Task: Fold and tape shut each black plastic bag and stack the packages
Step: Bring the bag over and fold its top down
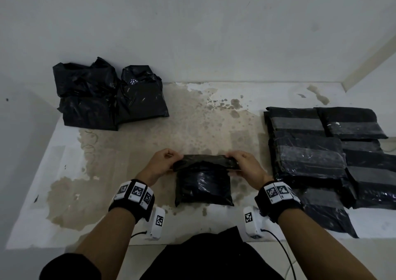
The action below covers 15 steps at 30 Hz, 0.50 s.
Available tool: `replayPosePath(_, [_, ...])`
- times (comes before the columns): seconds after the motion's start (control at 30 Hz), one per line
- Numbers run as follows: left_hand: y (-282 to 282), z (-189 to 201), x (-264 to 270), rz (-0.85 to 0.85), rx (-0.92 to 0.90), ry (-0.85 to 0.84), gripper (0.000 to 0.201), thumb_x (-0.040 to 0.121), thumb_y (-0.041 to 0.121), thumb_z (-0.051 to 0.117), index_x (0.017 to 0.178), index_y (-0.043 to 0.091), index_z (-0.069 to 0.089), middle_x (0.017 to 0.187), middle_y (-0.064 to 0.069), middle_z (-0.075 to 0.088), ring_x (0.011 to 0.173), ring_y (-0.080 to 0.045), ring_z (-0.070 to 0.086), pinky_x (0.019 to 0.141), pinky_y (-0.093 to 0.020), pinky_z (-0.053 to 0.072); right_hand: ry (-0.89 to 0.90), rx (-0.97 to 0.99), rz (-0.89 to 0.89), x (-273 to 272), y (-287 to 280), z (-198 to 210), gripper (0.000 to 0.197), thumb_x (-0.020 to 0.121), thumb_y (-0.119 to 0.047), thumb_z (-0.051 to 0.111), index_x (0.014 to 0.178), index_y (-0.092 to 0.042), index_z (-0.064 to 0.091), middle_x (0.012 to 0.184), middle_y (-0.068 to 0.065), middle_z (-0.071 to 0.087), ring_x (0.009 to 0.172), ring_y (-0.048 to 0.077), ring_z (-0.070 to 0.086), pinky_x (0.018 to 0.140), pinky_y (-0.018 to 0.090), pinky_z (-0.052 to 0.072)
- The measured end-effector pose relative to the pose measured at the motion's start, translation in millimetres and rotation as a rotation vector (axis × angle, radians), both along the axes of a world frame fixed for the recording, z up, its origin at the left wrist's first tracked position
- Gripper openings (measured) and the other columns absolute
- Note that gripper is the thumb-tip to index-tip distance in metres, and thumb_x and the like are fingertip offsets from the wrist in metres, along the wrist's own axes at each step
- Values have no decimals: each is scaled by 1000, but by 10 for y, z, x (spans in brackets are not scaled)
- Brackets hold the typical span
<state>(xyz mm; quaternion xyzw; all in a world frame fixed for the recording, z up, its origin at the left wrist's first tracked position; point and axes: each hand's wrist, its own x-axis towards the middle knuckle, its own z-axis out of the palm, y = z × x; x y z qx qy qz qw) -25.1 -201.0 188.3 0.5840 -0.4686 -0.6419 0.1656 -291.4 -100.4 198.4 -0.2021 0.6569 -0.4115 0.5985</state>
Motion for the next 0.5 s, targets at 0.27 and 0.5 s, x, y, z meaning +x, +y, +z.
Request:
replayPosePath(0.27, [169, -63, 137, -119, -191, -54, 22, 98, 4, 59, 118, 13, 60, 107, -13, 57, 95, -27, 61, 64, -23, 53, 181, -121, 132, 133, 219, -130, 17, 98, 7, 54, 112, -2, 60, 108, 7, 61, 90, 18, 62, 61, 29, 60])
replayPosePath(0.5, [426, -232, 110, -98, -377, -198, 39, 101, 12, 55, 138, 19, 48, 127, -5, 52, 111, -20, 57, 91, -28, 51, 309, -148, 124, 272, 331, -246, 26, 100, 8, 48, 107, -14, 59, 108, -2, 61, 87, 11, 61, 61, 23, 55])
